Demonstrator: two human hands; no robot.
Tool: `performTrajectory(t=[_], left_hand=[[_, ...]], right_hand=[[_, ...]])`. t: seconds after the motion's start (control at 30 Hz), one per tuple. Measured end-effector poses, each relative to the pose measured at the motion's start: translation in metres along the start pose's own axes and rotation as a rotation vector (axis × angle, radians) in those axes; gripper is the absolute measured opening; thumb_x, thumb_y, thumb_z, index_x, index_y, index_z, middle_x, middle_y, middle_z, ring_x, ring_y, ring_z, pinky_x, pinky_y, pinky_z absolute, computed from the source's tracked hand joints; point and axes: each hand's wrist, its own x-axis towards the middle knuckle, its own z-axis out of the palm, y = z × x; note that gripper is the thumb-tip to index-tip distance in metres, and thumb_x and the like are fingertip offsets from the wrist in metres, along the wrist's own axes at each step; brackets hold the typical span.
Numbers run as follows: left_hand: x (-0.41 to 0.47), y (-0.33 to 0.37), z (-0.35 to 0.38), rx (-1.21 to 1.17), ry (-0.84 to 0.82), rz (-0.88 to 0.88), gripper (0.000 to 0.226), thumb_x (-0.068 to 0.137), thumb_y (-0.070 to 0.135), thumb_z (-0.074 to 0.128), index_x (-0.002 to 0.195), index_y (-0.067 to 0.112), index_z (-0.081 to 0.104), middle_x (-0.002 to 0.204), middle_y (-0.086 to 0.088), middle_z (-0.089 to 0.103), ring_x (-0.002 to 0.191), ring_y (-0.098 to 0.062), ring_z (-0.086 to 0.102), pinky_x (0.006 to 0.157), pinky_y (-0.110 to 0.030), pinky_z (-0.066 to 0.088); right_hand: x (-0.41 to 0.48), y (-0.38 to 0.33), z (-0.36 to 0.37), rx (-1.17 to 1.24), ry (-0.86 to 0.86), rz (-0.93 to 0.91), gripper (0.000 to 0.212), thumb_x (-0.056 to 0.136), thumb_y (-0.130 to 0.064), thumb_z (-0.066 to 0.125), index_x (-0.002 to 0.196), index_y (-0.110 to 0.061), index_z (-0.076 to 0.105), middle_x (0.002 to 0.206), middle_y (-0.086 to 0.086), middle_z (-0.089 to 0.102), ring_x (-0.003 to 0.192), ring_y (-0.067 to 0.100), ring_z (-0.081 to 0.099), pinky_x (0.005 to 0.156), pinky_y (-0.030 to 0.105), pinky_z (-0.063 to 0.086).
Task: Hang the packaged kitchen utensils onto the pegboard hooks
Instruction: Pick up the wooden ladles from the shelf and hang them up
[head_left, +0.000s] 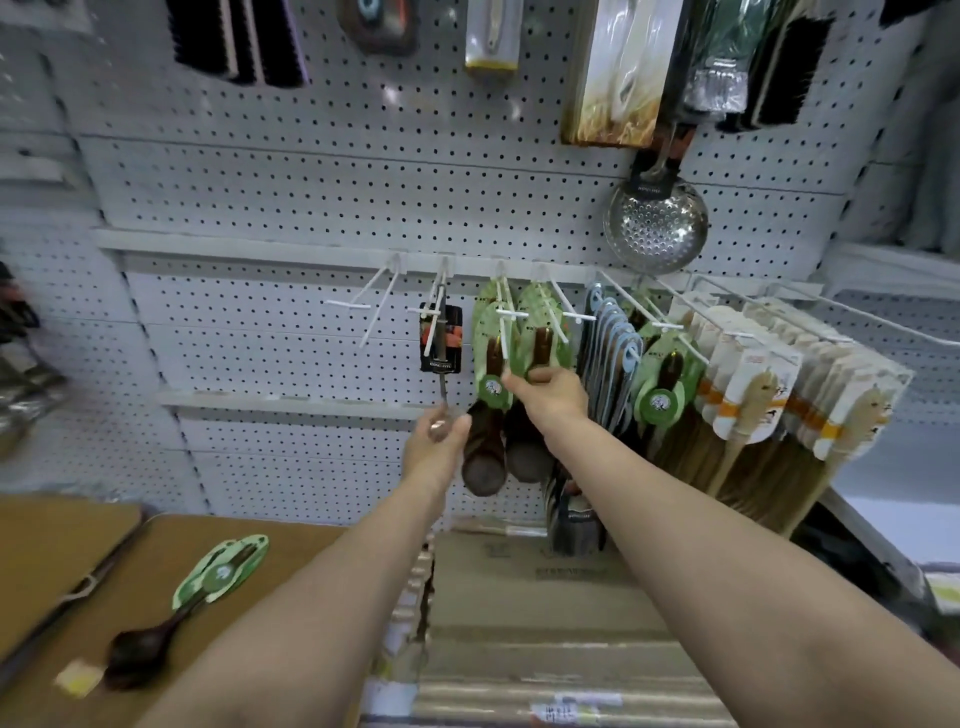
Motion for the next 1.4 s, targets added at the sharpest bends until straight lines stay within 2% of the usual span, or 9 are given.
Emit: performTrajectory(t=[0.1, 0.2, 0.27, 0.37, 0.5, 0.97, 1.17, 1.3, 1.4], left_hand=[[-0.016, 0.015, -0.027, 0.142, 0.075, 0.09, 0.051, 0.09, 0.023, 0.073, 0.136, 0.027, 0.053, 0.138, -0.005, 0.056, 0.117, -0.019, 0.052, 0.099, -0.035, 0.043], [-0.026, 0.034, -0.061, 0.442, 0.145, 0.189, 0.059, 0.085, 0.022, 0.077, 0.138, 0.028, 0.052, 0.143, -0.006, 0.052, 0.125, -0.028, 0.054, 0.102, -0.044, 0.049], [-0.031, 0.047, -0.089, 0.649, 0.179, 0.254, 0.06, 0.086, 0.025, 0.076, 0.14, 0.028, 0.05, 0.142, -0.005, 0.053, 0.122, -0.029, 0.055, 0.097, -0.043, 0.052], [-0.033, 0.062, -0.131, 0.889, 0.21, 0.337, 0.058, 0.091, 0.036, 0.069, 0.143, 0.027, 0.046, 0.139, -0.008, 0.053, 0.132, -0.032, 0.042, 0.104, -0.045, 0.042], [-0.027, 0.075, -0.18, 0.978, 0.233, 0.33, 0.051, 0.096, 0.046, 0.056, 0.143, 0.029, 0.046, 0.142, -0.009, 0.049, 0.134, -0.031, 0.037, 0.101, -0.046, 0.042], [0.053, 0.075, -0.367, 1.116, 0.12, 0.271, 0.052, 0.097, 0.053, 0.05, 0.143, 0.029, 0.047, 0.141, -0.009, 0.05, 0.129, -0.033, 0.044, 0.094, -0.045, 0.045], [0.1, 0.035, -0.422, 1.109, 0.044, 0.196, 0.051, 0.095, 0.055, 0.051, 0.139, 0.028, 0.05, 0.139, -0.008, 0.054, 0.123, -0.034, 0.051, 0.096, -0.049, 0.048], [0.133, -0.013, -0.452, 1.081, -0.019, 0.067, 0.055, 0.094, 0.059, 0.049, 0.139, 0.029, 0.049, 0.138, -0.009, 0.056, 0.121, -0.035, 0.054, 0.1, -0.052, 0.046], [0.158, -0.06, -0.478, 1.1, -0.038, -0.037, 0.058, 0.091, 0.063, 0.048, 0.138, 0.029, 0.05, 0.133, -0.009, 0.06, 0.113, -0.034, 0.06, 0.095, -0.048, 0.051]], right_hand=[[-0.025, -0.004, 0.004, -0.2, -0.122, -0.104, 0.062, 0.086, -0.05, 0.074, 0.133, -0.013, 0.058, 0.132, 0.006, 0.063, 0.119, 0.026, 0.06, 0.092, 0.032, 0.047], [-0.054, -0.018, 0.014, -0.371, -0.199, -0.247, 0.066, 0.087, -0.046, 0.075, 0.14, -0.015, 0.052, 0.135, 0.005, 0.06, 0.12, 0.027, 0.059, 0.09, 0.034, 0.048], [-0.071, -0.03, 0.026, -0.477, -0.231, -0.355, 0.068, 0.086, -0.046, 0.075, 0.143, -0.017, 0.05, 0.14, 0.007, 0.058, 0.124, 0.028, 0.057, 0.095, 0.037, 0.049], [-0.092, -0.05, 0.049, -0.585, -0.271, -0.479, 0.069, 0.089, -0.05, 0.07, 0.147, -0.022, 0.046, 0.144, 0.008, 0.056, 0.128, 0.029, 0.054, 0.098, 0.04, 0.05], [-0.114, -0.075, 0.092, -0.608, -0.313, -0.534, 0.064, 0.096, -0.056, 0.055, 0.148, -0.023, 0.043, 0.148, 0.009, 0.051, 0.132, 0.031, 0.05, 0.102, 0.043, 0.047], [-0.158, -0.139, 0.28, -0.602, -0.316, -0.417, 0.062, 0.099, -0.056, 0.048, 0.148, -0.02, 0.043, 0.141, 0.01, 0.058, 0.128, 0.029, 0.054, 0.1, 0.04, 0.046], [-0.146, -0.121, 0.34, -0.644, -0.349, -0.298, 0.062, 0.099, -0.057, 0.048, 0.148, -0.018, 0.044, 0.139, 0.01, 0.059, 0.122, 0.031, 0.058, 0.097, 0.041, 0.05], [-0.128, -0.09, 0.381, -0.678, -0.424, -0.21, 0.064, 0.1, -0.057, 0.047, 0.149, -0.016, 0.044, 0.139, 0.011, 0.06, 0.123, 0.03, 0.059, 0.1, 0.042, 0.049], [-0.116, -0.056, 0.417, -0.663, -0.515, -0.136, 0.064, 0.1, -0.055, 0.048, 0.148, -0.013, 0.044, 0.139, 0.013, 0.059, 0.126, 0.03, 0.056, 0.103, 0.042, 0.047]])
